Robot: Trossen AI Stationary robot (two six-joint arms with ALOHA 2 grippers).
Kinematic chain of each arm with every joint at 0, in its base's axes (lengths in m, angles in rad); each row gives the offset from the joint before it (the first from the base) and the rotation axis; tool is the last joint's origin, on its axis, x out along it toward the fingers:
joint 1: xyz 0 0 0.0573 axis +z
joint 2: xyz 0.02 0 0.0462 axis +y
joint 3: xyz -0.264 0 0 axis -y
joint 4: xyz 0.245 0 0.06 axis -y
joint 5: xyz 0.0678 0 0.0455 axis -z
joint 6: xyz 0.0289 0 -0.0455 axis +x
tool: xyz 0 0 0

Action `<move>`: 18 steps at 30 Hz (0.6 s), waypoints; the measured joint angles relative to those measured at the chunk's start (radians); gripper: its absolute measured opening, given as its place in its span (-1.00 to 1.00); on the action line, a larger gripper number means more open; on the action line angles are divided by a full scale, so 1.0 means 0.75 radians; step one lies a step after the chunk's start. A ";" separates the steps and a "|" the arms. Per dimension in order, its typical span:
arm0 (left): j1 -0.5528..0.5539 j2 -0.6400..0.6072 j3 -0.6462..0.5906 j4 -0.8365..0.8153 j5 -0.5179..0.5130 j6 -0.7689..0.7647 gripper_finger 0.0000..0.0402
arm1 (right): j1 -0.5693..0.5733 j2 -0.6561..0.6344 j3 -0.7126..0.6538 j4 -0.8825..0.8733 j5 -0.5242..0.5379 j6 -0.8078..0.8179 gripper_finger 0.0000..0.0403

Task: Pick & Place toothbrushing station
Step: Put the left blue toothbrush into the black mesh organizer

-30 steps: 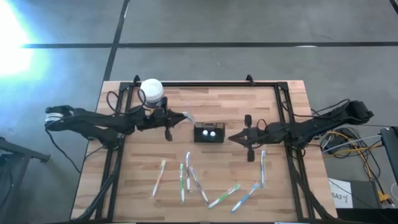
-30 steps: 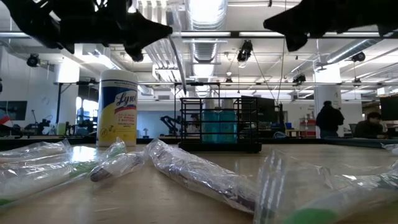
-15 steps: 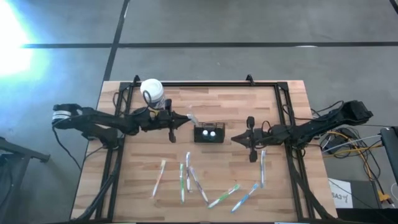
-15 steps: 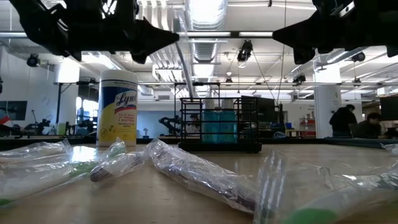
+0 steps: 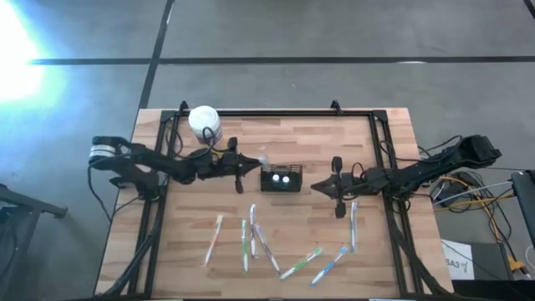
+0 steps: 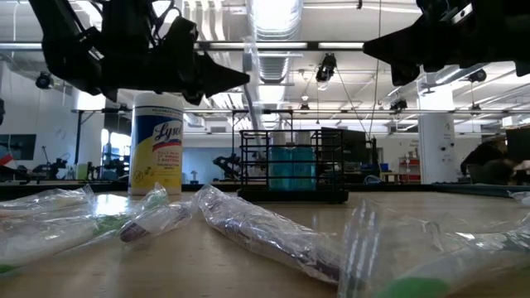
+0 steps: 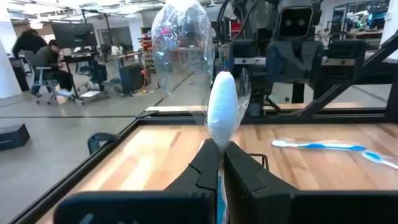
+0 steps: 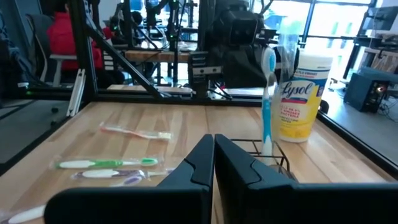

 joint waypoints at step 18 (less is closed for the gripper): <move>0.008 0.217 0.058 0.047 -0.039 -0.009 -0.96 | 0.000 0.001 0.000 0.004 -0.001 -0.034 -0.96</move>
